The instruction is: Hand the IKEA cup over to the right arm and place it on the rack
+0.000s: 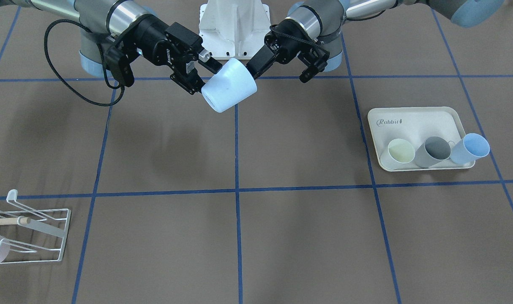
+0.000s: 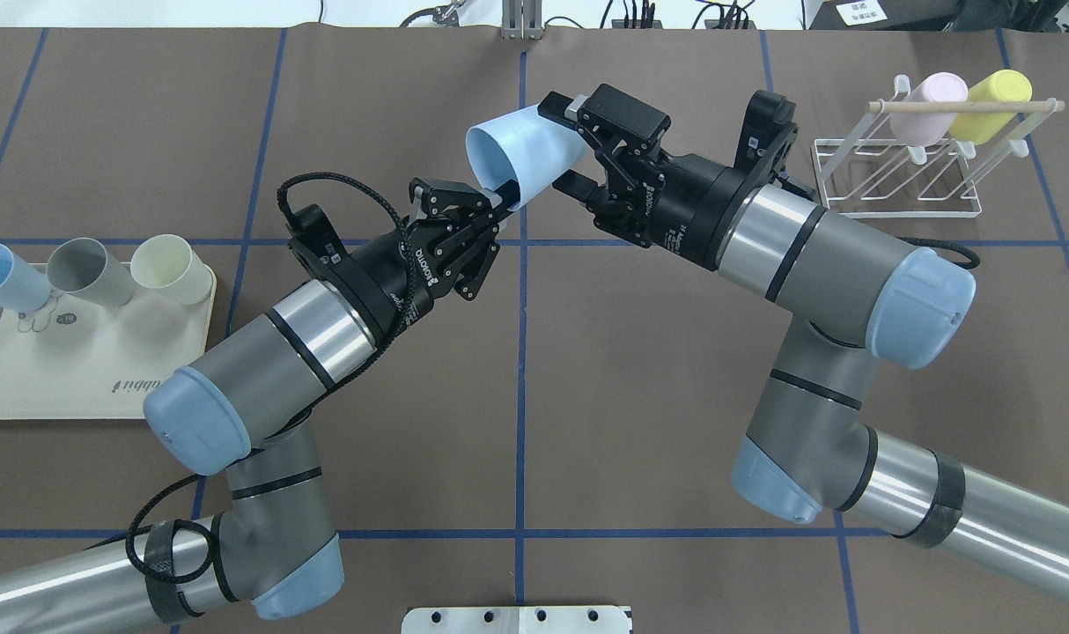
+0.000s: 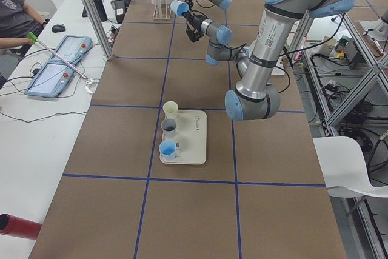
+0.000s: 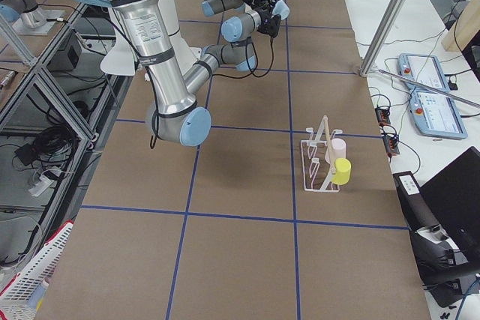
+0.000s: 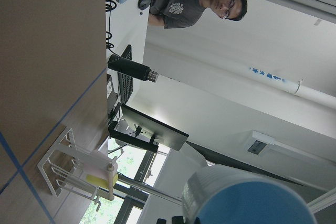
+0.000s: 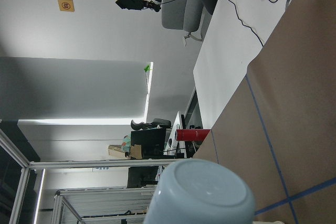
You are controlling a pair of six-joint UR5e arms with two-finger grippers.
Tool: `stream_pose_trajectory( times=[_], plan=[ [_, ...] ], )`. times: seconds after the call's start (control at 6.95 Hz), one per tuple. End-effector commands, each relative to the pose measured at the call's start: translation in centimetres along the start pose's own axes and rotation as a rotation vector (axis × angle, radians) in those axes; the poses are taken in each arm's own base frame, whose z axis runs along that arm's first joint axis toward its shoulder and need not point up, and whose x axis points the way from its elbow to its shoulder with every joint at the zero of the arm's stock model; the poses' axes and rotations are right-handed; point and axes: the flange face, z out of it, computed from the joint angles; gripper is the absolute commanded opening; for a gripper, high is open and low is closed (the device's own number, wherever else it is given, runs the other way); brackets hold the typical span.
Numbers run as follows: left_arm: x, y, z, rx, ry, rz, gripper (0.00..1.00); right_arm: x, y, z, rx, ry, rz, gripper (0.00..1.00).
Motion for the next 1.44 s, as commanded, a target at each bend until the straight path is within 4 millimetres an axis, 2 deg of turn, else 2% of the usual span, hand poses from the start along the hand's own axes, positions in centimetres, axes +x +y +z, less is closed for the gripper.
stream_pose_trajectory(
  times=[0.0,0.58,1.01,1.3],
  plan=[
    [0.2,0.3,0.2,-0.003,0.005,-0.003,0.0,0.1,0.1,0.0,0.0,0.002,0.001,1.0],
    [0.2,0.6,0.2,-0.008,0.007,-0.009,0.0,0.2,0.2,0.1,-0.001,0.002,0.002,1.0],
    [-0.9,1.5,-0.2,-0.008,-0.002,-0.015,0.0,0.7,0.3,0.3,-0.002,0.008,0.004,1.0],
    [-0.9,1.9,0.0,-0.012,0.002,-0.02,0.0,0.9,0.4,0.4,-0.003,0.012,0.005,1.0]
  ],
)
